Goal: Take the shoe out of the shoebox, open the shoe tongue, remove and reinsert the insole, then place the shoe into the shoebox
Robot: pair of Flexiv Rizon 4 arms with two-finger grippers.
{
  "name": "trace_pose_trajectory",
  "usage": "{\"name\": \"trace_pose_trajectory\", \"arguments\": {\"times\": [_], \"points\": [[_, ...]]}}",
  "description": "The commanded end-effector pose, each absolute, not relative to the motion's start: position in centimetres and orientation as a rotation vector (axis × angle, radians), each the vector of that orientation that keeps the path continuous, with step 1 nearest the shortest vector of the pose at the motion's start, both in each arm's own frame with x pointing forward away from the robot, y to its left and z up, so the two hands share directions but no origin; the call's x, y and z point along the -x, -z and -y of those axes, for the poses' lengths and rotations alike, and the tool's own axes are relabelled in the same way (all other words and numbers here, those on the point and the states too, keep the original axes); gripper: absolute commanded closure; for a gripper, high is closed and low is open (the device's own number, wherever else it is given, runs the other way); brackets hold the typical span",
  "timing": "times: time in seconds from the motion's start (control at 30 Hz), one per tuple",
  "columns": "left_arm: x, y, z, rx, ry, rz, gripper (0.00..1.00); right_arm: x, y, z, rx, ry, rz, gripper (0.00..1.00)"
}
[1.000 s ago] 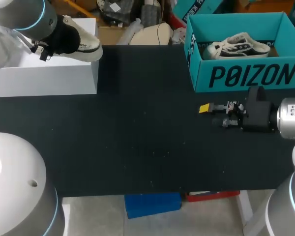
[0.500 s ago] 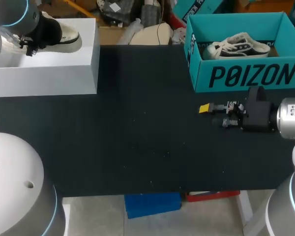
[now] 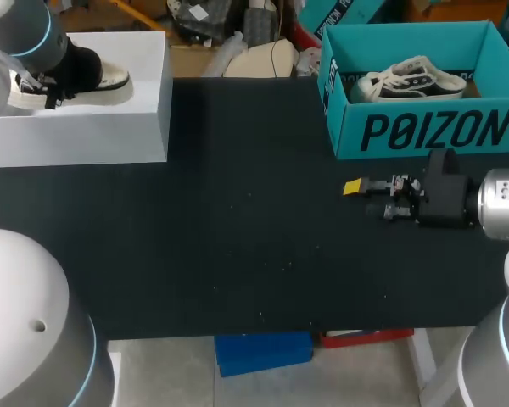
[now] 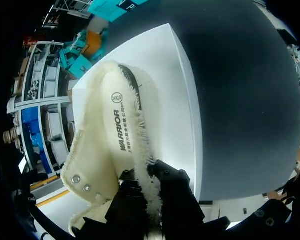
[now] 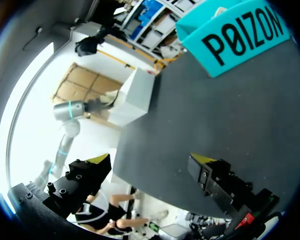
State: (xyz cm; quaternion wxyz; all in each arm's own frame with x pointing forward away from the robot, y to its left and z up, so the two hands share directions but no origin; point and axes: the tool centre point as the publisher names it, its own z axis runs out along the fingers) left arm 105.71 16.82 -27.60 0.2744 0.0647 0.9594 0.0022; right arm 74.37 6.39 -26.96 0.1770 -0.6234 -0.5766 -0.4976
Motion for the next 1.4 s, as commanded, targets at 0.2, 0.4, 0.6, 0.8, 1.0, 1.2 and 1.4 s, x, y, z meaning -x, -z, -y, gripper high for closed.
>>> {"name": "trace_pose_trajectory", "arguments": {"times": [0.2,0.4,0.6,0.8,1.0,1.2,1.4], "points": [[-106.7,31.3,-17.2,-0.158,-0.028,-2.595,1.0,-74.5,26.9,-6.4,1.766,1.405,1.632,0.0],[-106.9,33.2,-17.6,-0.136,-0.019,-2.636,1.0,-74.5,26.9,-6.4,1.766,1.405,1.632,0.0],[-106.9,34.1,-17.4,-0.141,-0.011,-2.652,1.0,-74.5,26.9,-6.4,1.766,1.405,1.632,0.0],[-107.0,34.7,-17.3,-0.136,-0.022,-2.669,0.84,-74.5,26.9,-6.4,1.766,1.405,1.632,0.0],[-107.2,34.2,-17.2,-0.119,-0.013,-2.678,0.69,-74.5,26.9,-6.4,1.766,1.405,1.632,0.0],[-107.2,31.6,-17.0,-0.109,0.026,-2.669,0.59,-74.5,26.9,-6.4,1.766,1.405,1.632,0.0],[-106.6,27.5,-16.2,-0.112,0.036,-2.663,0.53,-74.5,26.9,-6.4,1.766,1.405,1.632,0.0]]}}
